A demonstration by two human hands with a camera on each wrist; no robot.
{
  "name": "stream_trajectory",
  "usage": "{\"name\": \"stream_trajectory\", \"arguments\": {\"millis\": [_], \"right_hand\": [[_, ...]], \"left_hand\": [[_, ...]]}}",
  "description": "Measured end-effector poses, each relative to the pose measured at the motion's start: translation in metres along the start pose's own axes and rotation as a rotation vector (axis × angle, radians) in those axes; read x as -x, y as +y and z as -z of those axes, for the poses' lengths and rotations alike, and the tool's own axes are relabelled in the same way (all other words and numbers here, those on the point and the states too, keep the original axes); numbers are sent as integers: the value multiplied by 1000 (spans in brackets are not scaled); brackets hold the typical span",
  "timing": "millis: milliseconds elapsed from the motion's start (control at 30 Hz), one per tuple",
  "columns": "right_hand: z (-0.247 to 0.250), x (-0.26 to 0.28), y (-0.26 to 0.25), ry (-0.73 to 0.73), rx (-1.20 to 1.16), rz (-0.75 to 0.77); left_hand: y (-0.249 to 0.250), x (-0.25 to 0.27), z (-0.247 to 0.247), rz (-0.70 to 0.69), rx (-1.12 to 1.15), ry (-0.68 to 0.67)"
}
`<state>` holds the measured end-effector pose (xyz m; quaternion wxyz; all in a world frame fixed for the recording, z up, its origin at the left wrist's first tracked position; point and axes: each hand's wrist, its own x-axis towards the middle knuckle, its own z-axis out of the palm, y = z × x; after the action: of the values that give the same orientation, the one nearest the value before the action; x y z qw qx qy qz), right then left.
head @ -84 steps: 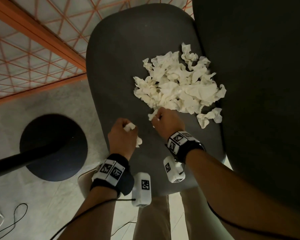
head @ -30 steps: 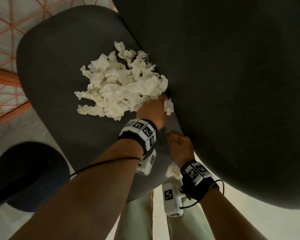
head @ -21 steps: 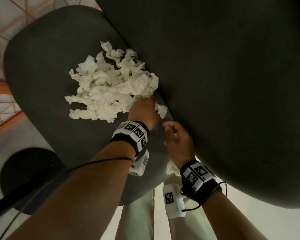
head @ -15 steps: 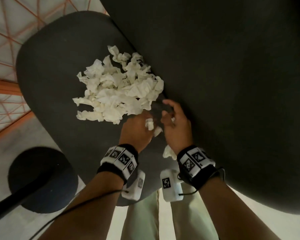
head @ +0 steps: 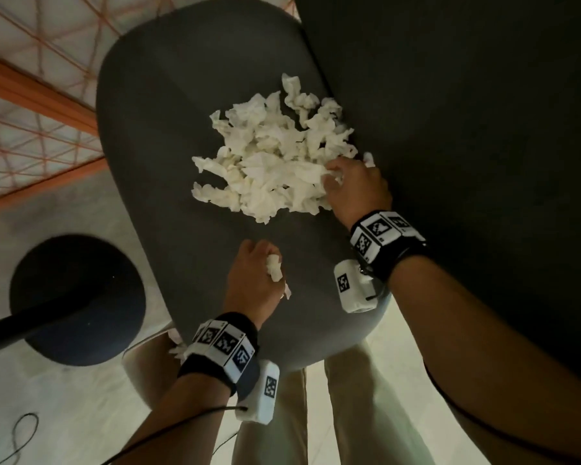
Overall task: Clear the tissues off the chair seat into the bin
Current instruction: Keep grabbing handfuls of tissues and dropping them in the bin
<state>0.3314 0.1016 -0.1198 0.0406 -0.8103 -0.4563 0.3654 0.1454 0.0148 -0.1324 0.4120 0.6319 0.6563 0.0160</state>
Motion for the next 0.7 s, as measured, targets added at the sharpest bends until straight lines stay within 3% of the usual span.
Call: {"name": "stream_trajectory", "arguments": {"millis": [233, 500, 633, 700], "right_hand": [[18, 20, -4, 160, -183, 1], [27, 64, -14, 232, -454, 21], [15, 68, -15, 258, -540, 22], [10, 69, -16, 233, -543, 68]], "left_hand": [[-7, 8, 17, 167, 204, 26], [-5, 29, 37, 298, 380, 210], [-8, 36, 48, 380, 511, 154], [-10, 40, 54, 358, 630, 88]]}}
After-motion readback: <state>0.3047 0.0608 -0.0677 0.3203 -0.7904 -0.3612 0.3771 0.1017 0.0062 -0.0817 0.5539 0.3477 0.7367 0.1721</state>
